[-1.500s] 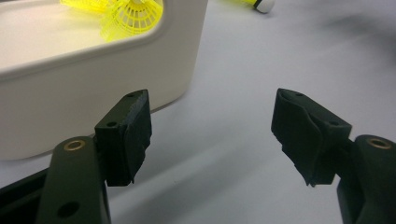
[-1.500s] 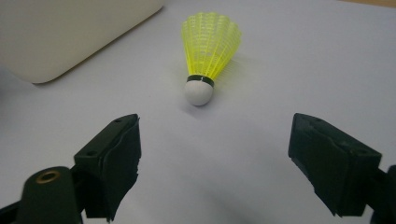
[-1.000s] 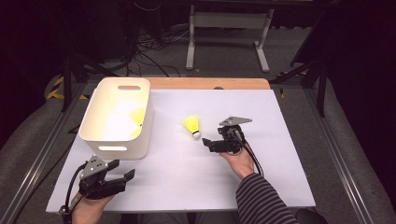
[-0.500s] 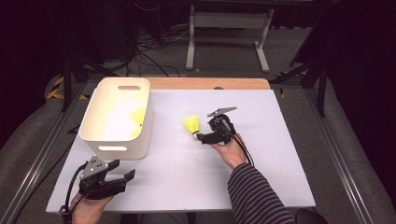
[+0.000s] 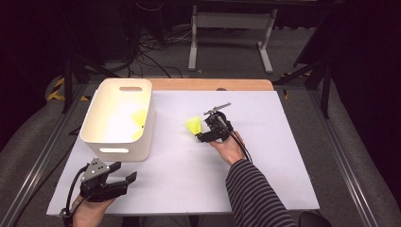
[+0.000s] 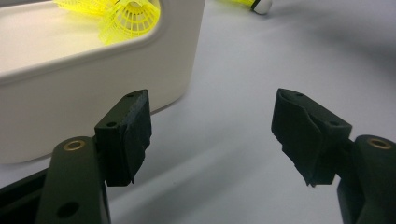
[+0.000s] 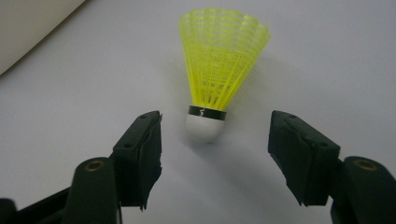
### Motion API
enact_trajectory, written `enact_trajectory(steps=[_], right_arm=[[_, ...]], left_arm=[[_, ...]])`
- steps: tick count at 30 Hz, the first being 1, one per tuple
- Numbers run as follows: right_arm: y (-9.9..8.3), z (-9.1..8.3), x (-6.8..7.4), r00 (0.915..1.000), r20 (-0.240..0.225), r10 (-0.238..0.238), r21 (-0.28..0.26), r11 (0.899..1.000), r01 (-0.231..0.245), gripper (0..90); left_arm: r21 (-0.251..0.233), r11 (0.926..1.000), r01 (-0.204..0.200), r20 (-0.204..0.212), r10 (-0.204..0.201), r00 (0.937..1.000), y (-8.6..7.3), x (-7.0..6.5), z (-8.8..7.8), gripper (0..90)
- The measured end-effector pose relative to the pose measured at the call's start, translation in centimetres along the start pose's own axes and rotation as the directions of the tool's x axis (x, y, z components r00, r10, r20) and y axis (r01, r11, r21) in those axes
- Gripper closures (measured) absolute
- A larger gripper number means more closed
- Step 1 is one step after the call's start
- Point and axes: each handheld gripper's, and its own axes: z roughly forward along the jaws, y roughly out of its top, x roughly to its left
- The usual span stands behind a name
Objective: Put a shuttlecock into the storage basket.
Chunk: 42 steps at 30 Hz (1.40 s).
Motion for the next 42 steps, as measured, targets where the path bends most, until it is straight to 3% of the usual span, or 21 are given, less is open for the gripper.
enact_trajectory(steps=[16,27,42], right_arm=[[1.4,1.7,0.2,0.9998,0.019,0.000,0.075,0.997,-0.002,47.9],[1.6,3.4,0.7,0.9996,0.022,-0.017,0.139,0.990,0.014,54.8],[1.8,3.8,0.7,0.9989,0.038,-0.029,0.160,0.987,0.023,62.5]], left_arm=[[0.000,1.0000,-0.003,0.001,0.003,1.0000,0.0,0.0,0.0,29.6],[0.007,0.9999,-0.009,0.002,0.009,1.0000,0.0,0.0,0.1,29.6],[0.012,0.9998,-0.017,-0.001,0.017,0.9998,0.0,0.0,0.1,29.6]])
